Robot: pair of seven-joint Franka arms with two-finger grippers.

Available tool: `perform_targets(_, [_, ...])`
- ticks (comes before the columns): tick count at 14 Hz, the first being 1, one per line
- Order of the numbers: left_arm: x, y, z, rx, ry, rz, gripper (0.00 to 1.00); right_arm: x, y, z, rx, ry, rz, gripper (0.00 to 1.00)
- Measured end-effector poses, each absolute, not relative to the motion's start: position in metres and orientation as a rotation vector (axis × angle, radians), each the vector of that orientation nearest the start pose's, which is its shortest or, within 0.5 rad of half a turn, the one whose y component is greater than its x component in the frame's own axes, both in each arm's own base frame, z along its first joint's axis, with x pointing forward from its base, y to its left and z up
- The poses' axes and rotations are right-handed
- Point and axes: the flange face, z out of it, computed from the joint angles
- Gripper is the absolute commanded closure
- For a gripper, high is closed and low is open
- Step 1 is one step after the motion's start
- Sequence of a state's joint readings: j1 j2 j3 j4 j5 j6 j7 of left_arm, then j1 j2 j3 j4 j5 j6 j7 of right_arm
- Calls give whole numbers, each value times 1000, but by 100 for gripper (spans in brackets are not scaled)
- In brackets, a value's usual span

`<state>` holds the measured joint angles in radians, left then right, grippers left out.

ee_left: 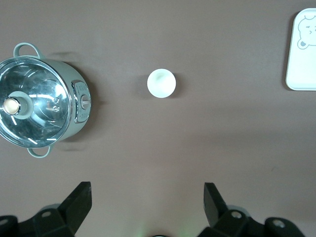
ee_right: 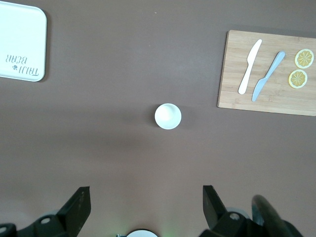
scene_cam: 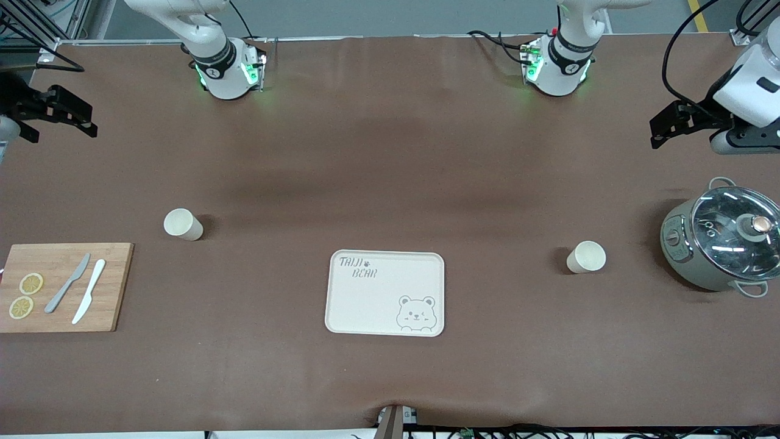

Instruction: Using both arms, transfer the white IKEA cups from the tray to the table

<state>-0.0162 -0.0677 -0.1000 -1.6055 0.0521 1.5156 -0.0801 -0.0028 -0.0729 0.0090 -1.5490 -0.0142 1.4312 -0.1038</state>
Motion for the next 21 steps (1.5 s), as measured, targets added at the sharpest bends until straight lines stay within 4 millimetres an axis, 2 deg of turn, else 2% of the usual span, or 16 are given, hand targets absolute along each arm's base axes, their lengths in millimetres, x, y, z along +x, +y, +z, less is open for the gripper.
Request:
perform_targets(15, [522,-58,661,-3084,53,-18,0,517,1,661,-3149,-169,75,0])
perform_targets(21, [519,-58,660,-3082,51,14,0,517,1,661,-3149,-168,76,0])
